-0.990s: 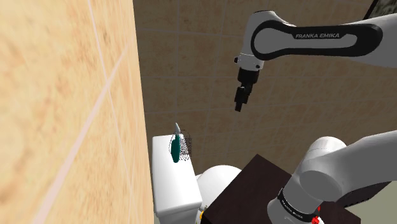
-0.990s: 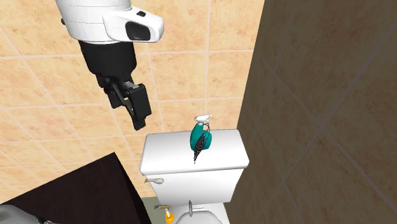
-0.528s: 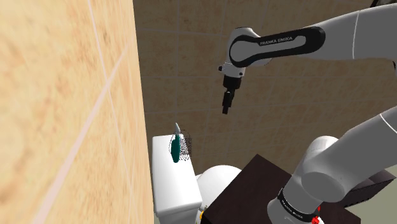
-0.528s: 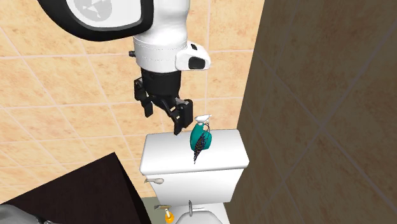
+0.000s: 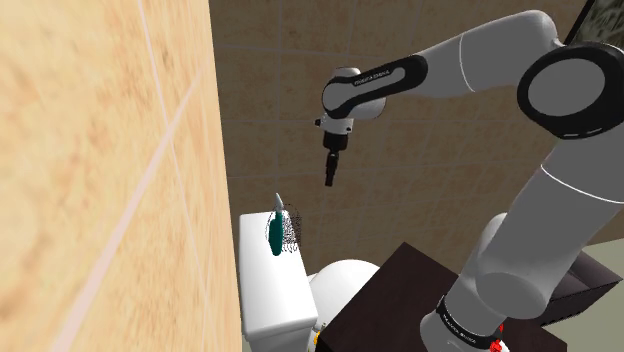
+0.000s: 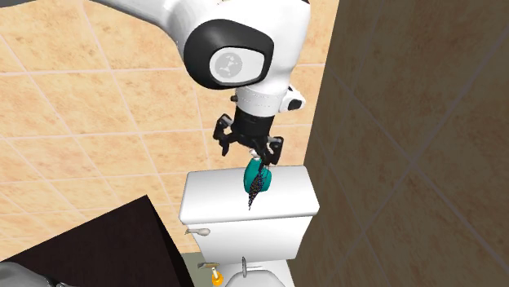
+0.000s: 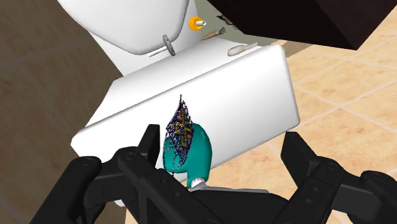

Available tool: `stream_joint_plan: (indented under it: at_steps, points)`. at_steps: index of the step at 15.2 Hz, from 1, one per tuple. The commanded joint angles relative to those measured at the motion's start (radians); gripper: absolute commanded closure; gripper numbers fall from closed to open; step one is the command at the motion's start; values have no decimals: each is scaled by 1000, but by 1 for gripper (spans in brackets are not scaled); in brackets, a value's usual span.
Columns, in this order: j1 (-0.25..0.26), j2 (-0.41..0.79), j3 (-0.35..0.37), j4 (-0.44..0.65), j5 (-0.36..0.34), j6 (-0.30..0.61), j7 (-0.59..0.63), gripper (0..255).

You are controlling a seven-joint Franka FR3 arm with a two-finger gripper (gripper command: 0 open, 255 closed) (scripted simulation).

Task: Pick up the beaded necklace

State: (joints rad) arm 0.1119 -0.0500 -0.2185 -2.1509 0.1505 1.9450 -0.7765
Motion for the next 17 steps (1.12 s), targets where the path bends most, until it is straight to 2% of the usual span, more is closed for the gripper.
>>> stream_joint_plan:
  at_steps: [1, 8, 14, 17]
  points:
    - [3, 88, -3, 51, 38, 16, -76, 0]
    - [-8, 379, 40, 288, 146, 2, -278, 0]
    - [-25, 623, 102, 539, 192, -52, -396, 0]
    - [-27, 647, 107, 545, 196, -37, -405, 0]
